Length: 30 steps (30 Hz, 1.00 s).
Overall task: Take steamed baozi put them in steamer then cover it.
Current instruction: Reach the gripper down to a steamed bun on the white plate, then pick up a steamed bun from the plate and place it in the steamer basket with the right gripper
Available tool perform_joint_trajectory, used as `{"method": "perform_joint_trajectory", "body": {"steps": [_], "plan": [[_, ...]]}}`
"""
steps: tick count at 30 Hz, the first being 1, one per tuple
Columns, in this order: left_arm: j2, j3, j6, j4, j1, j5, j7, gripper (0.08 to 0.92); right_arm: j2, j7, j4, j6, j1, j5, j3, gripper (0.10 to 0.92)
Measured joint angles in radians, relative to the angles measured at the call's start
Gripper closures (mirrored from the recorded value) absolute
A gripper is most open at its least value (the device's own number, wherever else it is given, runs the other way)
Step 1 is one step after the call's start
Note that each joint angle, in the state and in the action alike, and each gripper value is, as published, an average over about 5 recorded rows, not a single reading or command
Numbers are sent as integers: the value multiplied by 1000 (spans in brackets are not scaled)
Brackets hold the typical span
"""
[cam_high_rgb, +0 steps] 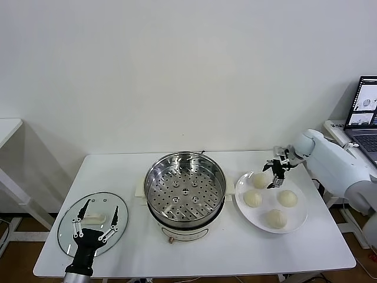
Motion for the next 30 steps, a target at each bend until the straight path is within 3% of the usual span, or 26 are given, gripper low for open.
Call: {"method": "perform_joint_trajectory", "body": {"steps": [7,17,30], "plan": [[0,-1,-6,6,-2,0,-2,177,20,6,-21,3,-2,-20,-8,299],[-3,-3,-16,0,-1,0,-6,177,14,19,1,13,18,-19,-36,357],[-2,2,-37,-12,0,0,-7,177,-29,-33,293,155,250,57,-193,368]]}}
